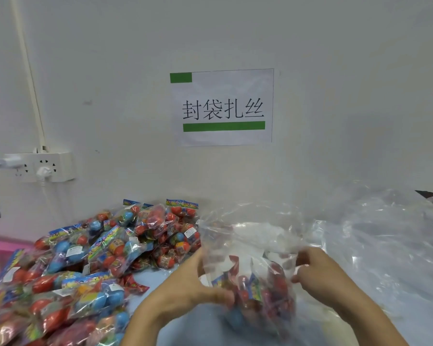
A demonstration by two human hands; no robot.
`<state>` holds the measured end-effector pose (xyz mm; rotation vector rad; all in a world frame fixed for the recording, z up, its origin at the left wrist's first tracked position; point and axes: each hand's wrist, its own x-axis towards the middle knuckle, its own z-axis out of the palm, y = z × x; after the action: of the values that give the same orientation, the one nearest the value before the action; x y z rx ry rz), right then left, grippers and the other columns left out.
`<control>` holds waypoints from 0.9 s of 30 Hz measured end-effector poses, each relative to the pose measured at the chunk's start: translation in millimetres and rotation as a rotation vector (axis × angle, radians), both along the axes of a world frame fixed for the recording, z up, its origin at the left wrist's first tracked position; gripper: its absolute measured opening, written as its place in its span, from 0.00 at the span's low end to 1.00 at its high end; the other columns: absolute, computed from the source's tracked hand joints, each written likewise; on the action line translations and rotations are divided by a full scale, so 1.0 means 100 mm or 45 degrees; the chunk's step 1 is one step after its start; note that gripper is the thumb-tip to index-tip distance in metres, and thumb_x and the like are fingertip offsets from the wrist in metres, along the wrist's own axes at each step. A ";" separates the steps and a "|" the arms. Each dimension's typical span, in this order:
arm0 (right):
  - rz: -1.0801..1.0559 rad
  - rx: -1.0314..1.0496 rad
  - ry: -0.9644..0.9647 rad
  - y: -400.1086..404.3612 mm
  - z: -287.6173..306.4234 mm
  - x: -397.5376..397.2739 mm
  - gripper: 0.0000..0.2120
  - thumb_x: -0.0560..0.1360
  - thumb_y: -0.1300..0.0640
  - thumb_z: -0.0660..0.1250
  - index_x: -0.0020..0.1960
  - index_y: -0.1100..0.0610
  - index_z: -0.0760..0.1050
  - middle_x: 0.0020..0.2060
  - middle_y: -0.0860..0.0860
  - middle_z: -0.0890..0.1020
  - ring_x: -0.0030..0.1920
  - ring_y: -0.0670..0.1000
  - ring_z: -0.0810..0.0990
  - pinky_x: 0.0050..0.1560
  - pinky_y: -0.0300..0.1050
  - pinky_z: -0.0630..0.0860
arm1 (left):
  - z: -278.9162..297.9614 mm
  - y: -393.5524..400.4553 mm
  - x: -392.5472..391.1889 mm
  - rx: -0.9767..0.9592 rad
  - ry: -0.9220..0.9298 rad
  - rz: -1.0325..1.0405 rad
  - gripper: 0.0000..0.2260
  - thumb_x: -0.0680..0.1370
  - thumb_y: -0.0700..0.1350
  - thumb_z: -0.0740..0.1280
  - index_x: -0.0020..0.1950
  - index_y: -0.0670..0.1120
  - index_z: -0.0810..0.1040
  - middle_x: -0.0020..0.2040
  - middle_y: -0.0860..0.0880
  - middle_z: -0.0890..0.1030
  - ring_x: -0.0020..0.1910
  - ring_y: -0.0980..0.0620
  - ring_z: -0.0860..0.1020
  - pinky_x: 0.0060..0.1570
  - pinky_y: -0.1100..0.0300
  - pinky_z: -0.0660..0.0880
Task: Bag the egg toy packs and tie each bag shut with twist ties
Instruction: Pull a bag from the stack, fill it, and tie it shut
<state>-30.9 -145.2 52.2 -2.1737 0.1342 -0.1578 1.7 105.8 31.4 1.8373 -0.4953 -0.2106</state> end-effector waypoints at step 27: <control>0.174 0.069 0.278 0.08 -0.20 0.07 0.15 0.76 0.67 0.62 0.58 0.55 0.78 0.48 0.58 0.86 0.45 0.57 0.87 0.45 0.53 0.85 | -0.14 -0.22 0.08 -0.174 0.050 0.084 0.14 0.79 0.37 0.69 0.65 0.46 0.79 0.59 0.52 0.84 0.61 0.55 0.80 0.60 0.62 0.76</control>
<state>-23.5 -137.5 31.9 -2.1335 0.1117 0.1599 10.2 83.8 17.5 1.7099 -0.4113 -0.1634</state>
